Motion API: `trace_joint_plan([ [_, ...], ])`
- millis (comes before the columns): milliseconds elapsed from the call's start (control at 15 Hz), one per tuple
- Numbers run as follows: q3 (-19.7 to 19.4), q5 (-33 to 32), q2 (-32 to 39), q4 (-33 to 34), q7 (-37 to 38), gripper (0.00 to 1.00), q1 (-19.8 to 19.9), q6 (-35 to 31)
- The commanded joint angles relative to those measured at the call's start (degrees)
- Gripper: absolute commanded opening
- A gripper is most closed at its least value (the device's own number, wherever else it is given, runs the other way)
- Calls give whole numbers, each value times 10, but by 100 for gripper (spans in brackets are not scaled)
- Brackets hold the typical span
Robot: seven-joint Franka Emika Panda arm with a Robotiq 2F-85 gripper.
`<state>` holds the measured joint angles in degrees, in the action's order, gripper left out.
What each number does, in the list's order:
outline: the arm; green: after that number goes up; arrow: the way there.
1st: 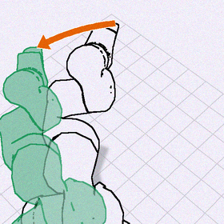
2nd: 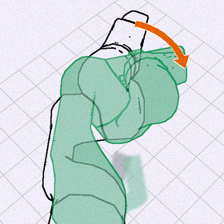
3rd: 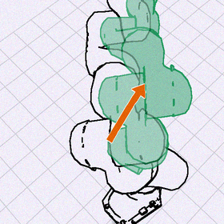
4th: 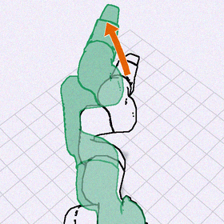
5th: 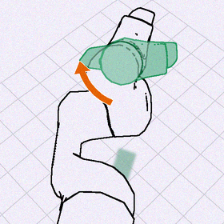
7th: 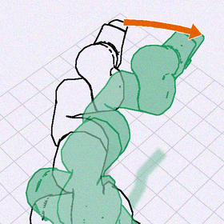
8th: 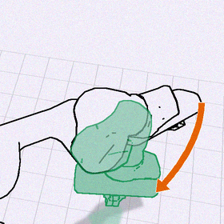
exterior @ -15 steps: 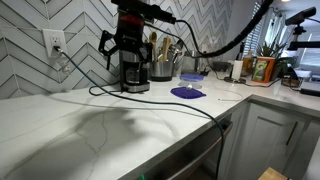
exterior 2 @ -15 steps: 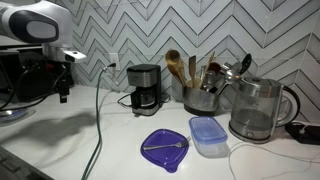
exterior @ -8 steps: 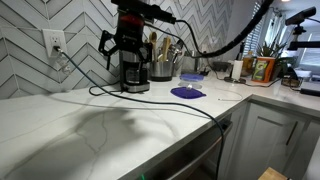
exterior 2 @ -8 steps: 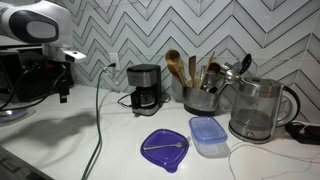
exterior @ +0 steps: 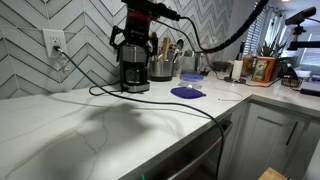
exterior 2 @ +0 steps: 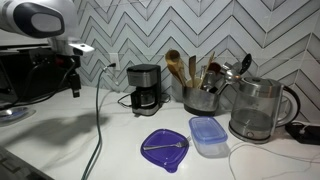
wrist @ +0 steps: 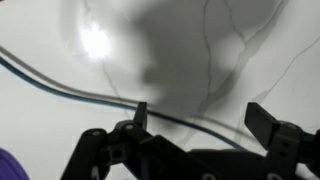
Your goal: Remove the wooden spatula from the silver bucket and put it on the counter
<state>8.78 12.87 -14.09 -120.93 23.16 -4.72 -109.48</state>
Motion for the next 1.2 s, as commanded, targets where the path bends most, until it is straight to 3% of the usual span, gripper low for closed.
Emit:
trace_joint_plan([
  [0,-27,-50,-3,35,-3,100,33,-24],
  [333,-65,-120,19,108,-53,100,67,-38],
  [533,-87,-140,42,153,-124,100,76,-87],
  [667,-97,-157,66,186,-132,100,85,-128],
  [733,-92,-139,35,151,-116,100,77,-106],
  [1133,-92,-140,44,161,-118,100,75,-110],
])
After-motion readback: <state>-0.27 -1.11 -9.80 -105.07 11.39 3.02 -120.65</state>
